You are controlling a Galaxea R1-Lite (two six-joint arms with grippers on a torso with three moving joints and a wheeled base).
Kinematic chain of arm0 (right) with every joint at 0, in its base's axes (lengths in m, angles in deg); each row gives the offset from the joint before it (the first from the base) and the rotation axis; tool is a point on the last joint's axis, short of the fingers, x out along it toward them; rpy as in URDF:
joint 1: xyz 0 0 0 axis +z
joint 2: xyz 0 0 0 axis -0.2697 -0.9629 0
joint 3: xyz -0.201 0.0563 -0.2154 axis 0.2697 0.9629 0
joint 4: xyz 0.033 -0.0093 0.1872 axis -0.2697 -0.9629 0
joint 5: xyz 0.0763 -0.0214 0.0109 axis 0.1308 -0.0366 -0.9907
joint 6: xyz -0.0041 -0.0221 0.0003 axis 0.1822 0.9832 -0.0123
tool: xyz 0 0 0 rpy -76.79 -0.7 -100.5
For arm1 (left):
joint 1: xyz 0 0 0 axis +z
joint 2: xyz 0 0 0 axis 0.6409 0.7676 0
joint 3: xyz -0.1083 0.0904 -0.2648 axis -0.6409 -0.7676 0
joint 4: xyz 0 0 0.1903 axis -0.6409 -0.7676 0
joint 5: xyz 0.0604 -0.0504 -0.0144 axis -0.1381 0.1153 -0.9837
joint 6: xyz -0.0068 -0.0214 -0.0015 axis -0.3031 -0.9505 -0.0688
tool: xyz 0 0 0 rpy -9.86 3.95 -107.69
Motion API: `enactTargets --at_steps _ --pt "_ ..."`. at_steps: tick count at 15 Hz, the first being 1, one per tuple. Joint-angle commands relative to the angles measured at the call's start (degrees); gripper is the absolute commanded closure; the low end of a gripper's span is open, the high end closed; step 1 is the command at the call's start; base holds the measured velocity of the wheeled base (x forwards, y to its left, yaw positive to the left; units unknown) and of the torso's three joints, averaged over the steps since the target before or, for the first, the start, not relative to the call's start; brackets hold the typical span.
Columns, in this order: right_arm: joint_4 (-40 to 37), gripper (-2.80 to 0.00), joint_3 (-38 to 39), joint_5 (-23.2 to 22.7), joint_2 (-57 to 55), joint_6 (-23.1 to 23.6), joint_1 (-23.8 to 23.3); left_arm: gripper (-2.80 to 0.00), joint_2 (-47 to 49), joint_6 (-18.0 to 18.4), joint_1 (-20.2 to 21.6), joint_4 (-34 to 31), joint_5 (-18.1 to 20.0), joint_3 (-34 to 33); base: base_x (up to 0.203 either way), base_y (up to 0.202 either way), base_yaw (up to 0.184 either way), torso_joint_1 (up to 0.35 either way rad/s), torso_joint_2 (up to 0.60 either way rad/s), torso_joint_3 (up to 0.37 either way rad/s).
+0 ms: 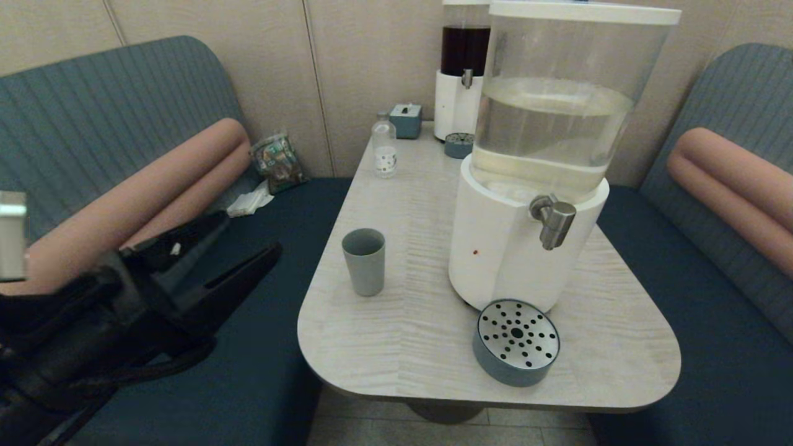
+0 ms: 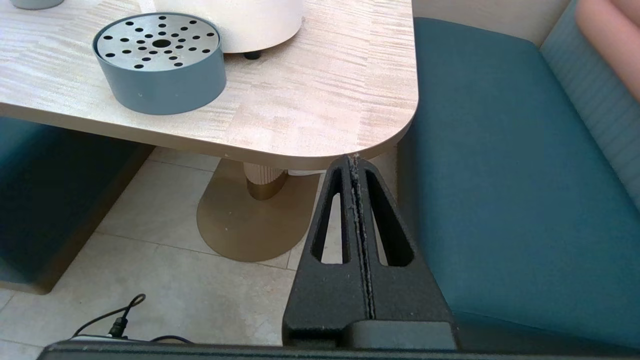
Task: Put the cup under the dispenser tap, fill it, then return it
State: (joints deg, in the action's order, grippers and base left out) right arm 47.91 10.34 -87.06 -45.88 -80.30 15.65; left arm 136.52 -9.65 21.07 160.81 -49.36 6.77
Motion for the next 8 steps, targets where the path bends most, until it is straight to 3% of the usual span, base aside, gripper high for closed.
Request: enactTargets --at_steps 1,2,3,6,8 --pt "0.0 0.0 0.0 -0.03 0.06 0.04 0.09 -2.8 -8.58 -0.19 0.45 -0.4 -1.16 -1.54 0.0 0.0 0.0 0.0 0.0 0.0" --pt "0.0 0.0 0.0 -0.03 0.06 0.04 0.0 -2.8 -11.15 -0.48 0.96 -0.96 -2.24 -2.71 0.0 0.0 0.0 0.0 0.0 0.0" --pt "0.0 0.0 0.0 -0.03 0.06 0.04 0.01 0.0 -13.31 -0.74 1.94 -1.27 -2.91 -3.7 0.0 0.0 0.0 0.0 0.0 0.0" --pt "0.0 0.0 0.0 -0.03 0.06 0.04 0.0 0.0 -19.42 -1.34 7.08 -2.26 -3.4 -4.01 0.0 0.0 0.0 0.0 0.0 0.0" --pt "0.0 0.0 0.0 -0.03 0.06 0.04 0.0 0.0 -24.82 -1.38 8.27 -5.88 -3.51 -2.61 0.0 0.0 0.0 0.0 0.0 0.0"
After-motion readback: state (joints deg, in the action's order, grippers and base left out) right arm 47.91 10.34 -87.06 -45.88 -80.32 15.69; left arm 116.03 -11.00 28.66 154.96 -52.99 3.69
